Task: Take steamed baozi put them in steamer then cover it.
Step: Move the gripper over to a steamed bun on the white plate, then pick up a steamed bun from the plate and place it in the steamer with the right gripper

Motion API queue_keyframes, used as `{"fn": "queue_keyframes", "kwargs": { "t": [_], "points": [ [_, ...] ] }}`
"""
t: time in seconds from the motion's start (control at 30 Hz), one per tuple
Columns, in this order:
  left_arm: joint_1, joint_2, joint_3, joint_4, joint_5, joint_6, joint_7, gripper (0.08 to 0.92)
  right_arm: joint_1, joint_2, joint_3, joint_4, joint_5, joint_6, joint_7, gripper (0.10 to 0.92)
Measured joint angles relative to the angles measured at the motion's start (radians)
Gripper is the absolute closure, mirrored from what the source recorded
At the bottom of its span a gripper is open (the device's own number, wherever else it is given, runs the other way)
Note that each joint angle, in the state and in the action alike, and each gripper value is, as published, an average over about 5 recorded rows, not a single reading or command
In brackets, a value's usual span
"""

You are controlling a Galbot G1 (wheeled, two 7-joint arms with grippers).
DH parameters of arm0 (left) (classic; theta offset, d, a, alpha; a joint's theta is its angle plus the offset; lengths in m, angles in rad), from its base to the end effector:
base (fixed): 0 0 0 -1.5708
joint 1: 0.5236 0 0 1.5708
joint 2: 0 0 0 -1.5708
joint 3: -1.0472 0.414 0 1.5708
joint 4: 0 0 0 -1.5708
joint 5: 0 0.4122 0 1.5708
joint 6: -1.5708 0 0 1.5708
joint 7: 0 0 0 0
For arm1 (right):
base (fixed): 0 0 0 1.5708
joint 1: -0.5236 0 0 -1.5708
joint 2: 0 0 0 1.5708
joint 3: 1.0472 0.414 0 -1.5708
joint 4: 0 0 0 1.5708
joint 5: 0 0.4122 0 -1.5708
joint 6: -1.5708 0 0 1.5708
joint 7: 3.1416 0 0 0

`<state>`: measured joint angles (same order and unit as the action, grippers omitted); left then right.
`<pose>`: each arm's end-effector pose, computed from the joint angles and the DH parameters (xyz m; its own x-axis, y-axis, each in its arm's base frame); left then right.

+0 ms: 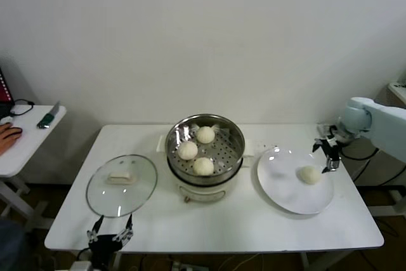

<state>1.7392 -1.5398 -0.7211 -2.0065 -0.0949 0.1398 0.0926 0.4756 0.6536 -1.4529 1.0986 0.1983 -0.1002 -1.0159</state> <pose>0.1305 0.0807 -0.4168 -0.9242 -0.0737 0.3746 -0.0704 0.9973 0.0224 0.6258 -0.2724 -0.1751 -0.1496 0.0197 0.9885 -0.9874 -0.0555 -0.1484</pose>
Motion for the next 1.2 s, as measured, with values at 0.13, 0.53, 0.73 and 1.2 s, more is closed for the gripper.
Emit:
{"fn": "queue_keyframes", "kwargs": {
  "t": [0.13,0.53,0.73,1.2],
  "points": [
    [0.001,-0.001,-0.001,0.001,0.000,0.000,0.000,0.177,-0.082,0.017,0.069,-0.049,-0.035,0.010,0.004,0.203],
    [0.008,-0.005,-0.008,0.000,0.000,-0.004,-0.002,0.177,-0.233,0.086,0.206,-0.171,-0.103,0.041,0.013,0.203],
    [0.008,-0.005,-0.011,-0.002,0.000,-0.003,-0.002,0.177,-0.278,0.108,0.252,-0.216,-0.127,0.053,0.016,0.203],
    [0.006,-0.008,-0.010,-0.003,0.000,-0.001,-0.002,0.177,-0.319,0.121,0.312,-0.252,-0.142,0.064,0.015,0.326]
  ]
}}
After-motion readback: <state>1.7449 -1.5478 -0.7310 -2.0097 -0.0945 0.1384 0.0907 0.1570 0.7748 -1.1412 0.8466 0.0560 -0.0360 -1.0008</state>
